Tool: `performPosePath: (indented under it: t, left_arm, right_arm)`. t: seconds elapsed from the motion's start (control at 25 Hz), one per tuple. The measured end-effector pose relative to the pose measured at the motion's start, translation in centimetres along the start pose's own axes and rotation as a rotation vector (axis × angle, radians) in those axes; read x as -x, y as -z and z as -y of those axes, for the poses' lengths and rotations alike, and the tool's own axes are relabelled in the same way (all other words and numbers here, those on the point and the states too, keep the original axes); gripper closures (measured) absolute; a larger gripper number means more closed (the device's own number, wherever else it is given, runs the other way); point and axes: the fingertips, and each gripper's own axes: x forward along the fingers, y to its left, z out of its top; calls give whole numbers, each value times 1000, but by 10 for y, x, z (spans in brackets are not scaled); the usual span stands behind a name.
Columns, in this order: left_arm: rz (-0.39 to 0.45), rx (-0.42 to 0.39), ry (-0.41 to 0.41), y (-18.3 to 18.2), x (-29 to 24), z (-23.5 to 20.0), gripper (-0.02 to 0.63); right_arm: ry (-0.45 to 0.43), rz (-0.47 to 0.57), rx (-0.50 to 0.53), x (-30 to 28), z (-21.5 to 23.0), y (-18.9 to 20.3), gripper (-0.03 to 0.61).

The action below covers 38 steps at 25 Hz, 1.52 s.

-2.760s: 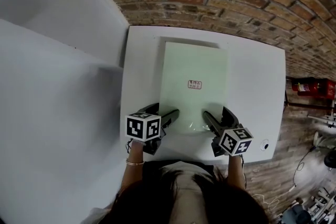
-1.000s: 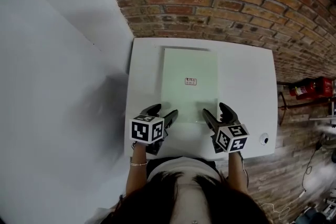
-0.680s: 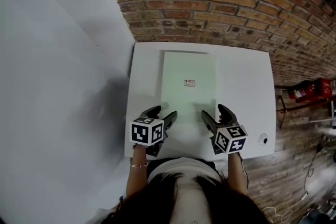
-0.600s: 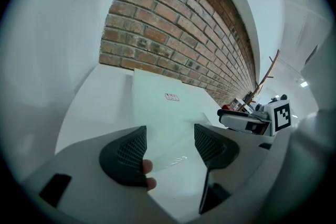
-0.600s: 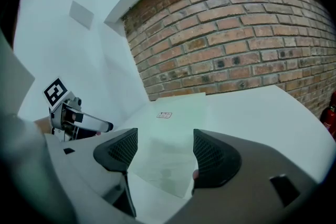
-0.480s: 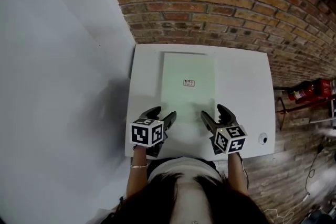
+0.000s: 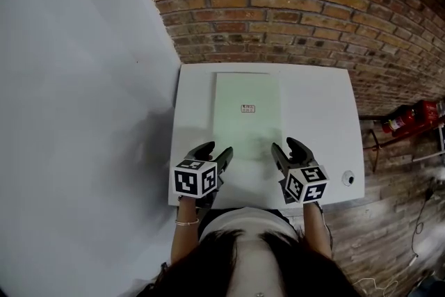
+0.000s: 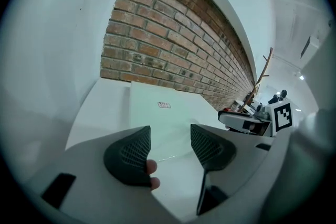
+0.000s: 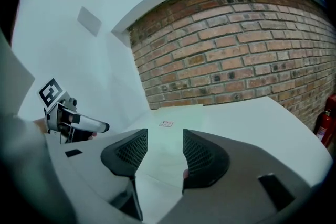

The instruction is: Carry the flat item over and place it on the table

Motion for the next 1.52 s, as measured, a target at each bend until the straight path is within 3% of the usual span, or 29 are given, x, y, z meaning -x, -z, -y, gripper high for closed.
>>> performPosePath:
  t: [1.04,1.52]
  left_arm:
    - [164,-91,-37,17,62,65,537]
    - [260,-117,-50,23,95,101,583]
  right_arm:
    - [10,99,51,92,-33,-1,494]
    - [-7,150,69,138,-47,4,511]
